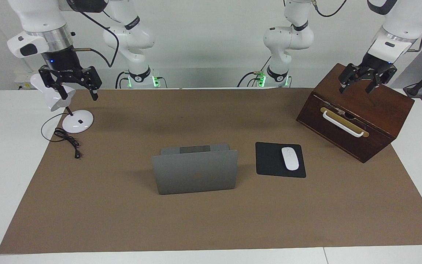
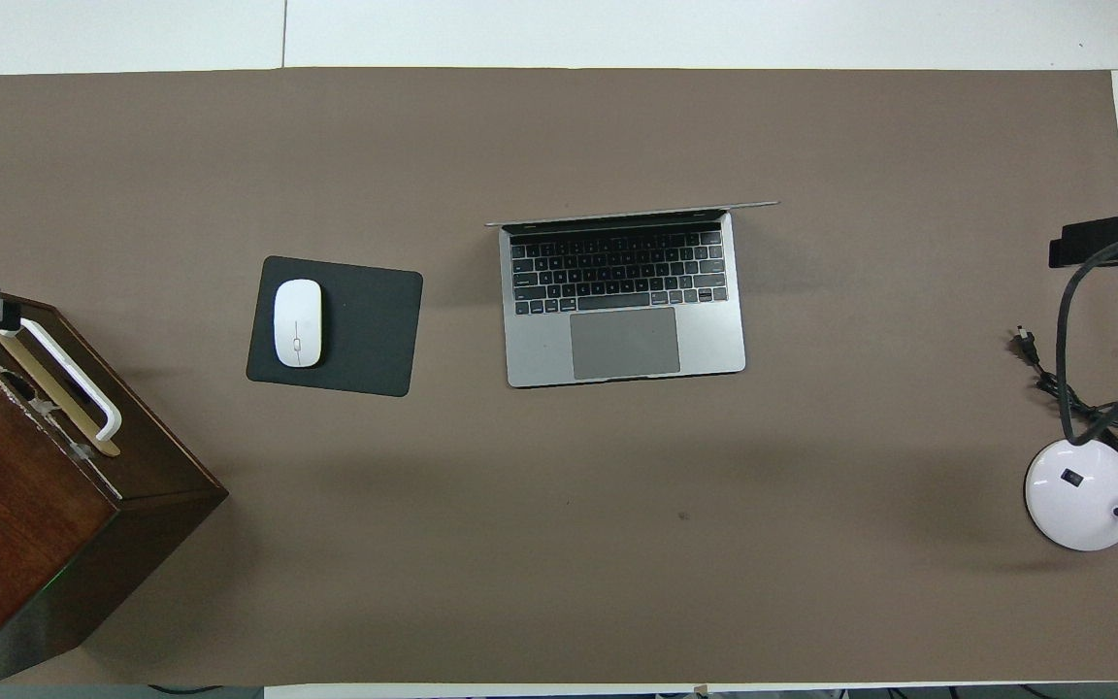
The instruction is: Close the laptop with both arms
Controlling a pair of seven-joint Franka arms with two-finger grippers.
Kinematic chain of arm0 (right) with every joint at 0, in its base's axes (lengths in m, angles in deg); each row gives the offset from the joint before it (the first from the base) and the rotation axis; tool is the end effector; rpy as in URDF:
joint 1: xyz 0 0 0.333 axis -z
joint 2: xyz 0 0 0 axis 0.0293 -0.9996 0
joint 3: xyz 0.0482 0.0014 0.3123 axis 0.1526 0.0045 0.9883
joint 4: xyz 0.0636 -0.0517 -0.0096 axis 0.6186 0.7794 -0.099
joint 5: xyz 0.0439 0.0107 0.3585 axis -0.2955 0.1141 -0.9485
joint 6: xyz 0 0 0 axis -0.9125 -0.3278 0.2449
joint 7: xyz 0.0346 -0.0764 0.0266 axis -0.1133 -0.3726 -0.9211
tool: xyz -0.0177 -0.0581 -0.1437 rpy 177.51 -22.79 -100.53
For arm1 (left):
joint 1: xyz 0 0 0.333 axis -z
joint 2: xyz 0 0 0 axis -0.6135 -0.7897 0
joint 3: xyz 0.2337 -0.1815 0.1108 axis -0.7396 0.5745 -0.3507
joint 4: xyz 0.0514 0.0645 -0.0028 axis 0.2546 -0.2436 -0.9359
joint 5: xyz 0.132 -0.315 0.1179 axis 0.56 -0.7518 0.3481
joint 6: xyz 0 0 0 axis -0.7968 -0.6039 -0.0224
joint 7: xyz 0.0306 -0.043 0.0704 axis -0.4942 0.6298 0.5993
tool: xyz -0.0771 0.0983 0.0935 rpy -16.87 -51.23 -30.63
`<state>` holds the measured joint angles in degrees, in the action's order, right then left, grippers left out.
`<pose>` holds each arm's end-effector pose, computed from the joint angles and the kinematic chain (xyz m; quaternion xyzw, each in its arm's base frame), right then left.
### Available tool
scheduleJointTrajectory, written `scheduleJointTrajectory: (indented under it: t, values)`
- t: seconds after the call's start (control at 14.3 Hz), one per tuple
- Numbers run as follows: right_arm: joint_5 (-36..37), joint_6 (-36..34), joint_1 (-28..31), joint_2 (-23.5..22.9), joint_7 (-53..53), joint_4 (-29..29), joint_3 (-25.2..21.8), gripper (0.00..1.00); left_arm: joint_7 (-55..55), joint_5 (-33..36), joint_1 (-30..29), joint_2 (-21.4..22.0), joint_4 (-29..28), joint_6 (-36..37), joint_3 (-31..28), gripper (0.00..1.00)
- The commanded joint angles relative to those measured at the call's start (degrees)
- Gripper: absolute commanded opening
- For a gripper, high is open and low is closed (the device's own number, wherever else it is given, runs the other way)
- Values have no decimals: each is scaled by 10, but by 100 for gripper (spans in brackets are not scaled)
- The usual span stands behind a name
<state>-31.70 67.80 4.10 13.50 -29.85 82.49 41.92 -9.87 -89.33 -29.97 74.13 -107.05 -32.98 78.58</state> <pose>0.5179 -0.0099 0.6056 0.9960 -0.0359 0.0811 0.0057 0.4994 0.0125 0.5971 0.9992 -0.0298 0.0204 0.0171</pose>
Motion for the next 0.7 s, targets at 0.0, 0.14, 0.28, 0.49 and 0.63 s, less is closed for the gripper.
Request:
scheduleJointTrajectory:
  t: [0.0,0.14,0.28,0.49,0.63]
  values:
    - [-10,6,1,12,10,14,-1,100,-5,12,-1,17,-21,-10,1,100]
    - [-10,6,5,16,10,13,-3,100,-3,12,-1,19,-26,-11,2,100]
    - [-10,6,7,20,7,13,-5,100,-2,12,-1,18,-26,-12,2,100]
    - [-10,6,5,22,6,15,-2,100,-2,12,2,18,-26,-11,2,100]
    - [-15,9,-2,25,27,18,5,100,-3,12,5,18,-25,-10,2,100]
